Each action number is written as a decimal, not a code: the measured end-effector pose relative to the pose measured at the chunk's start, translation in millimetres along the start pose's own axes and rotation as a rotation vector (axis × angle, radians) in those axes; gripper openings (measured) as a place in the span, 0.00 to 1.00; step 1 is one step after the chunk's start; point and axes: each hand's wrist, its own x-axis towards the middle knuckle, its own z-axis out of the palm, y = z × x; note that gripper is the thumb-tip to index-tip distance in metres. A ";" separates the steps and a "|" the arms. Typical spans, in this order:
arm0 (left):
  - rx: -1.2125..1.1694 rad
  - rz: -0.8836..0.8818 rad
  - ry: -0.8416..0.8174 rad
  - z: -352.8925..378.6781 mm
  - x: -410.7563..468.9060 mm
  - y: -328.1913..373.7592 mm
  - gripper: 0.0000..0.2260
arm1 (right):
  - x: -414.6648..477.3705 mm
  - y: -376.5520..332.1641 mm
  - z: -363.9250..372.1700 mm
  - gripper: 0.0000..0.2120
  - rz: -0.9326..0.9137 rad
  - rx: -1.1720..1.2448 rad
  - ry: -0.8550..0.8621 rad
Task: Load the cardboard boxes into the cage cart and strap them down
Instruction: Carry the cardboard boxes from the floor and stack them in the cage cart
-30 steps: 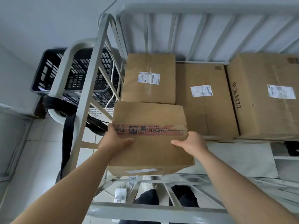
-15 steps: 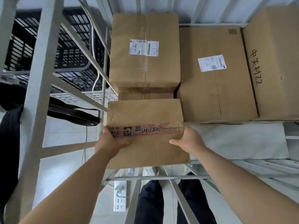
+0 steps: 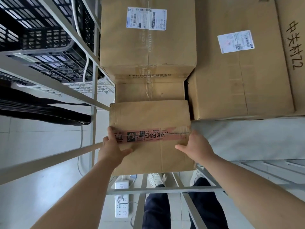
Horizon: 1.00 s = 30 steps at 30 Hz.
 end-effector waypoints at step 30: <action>0.210 0.528 0.505 -148.7 -124.5 150.6 0.21 | -97.9 -58.5 -197.7 0.22 -0.329 -0.047 0.522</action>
